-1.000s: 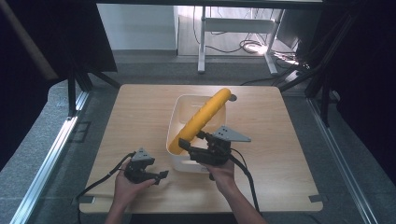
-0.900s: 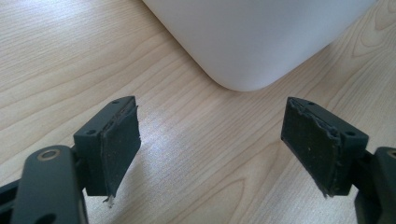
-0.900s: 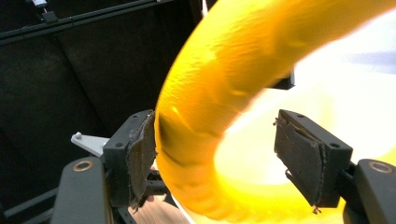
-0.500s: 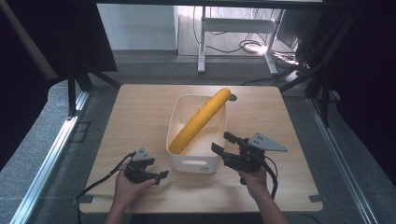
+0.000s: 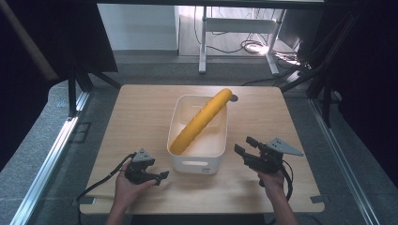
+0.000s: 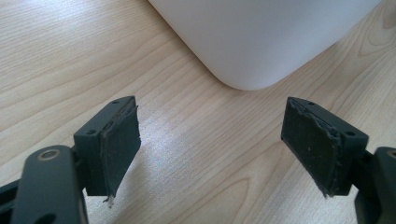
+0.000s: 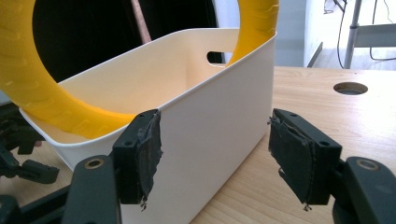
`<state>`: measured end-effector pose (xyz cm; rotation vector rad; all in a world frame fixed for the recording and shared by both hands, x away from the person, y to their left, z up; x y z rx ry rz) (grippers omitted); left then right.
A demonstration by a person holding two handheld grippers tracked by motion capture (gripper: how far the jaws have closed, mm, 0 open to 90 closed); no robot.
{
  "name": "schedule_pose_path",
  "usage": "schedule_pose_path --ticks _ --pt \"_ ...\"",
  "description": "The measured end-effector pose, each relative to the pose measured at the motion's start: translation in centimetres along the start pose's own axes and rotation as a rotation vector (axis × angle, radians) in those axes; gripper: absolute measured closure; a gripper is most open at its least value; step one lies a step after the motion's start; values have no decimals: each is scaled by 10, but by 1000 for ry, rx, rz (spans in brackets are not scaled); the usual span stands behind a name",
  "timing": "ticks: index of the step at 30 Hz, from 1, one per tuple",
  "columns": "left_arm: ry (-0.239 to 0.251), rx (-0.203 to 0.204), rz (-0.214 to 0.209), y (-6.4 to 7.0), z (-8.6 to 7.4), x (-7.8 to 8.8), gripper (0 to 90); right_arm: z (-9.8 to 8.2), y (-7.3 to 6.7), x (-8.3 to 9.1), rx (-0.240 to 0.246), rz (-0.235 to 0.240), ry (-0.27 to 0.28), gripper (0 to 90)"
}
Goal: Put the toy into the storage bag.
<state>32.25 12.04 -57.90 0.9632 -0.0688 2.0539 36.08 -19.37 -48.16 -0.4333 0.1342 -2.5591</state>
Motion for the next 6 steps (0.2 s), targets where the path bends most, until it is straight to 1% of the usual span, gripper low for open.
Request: schedule_pose_path --ticks 3,6 --pt "1 -1 0 0 0 1 198 1 1 1 12 -1 10 347" --pt "5 -6 0 0 1 2 198 -1 2 1 18 -3 7 347"
Point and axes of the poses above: each handheld gripper's, and its own axes: x roughly backward along the jaws, z roughly out of its top, y roughly to its right, the point moved 9 cm from there along -x, roughly forward along the jaws, and after that the axes turned 9 degrees about -z, right-handed, at the moved point
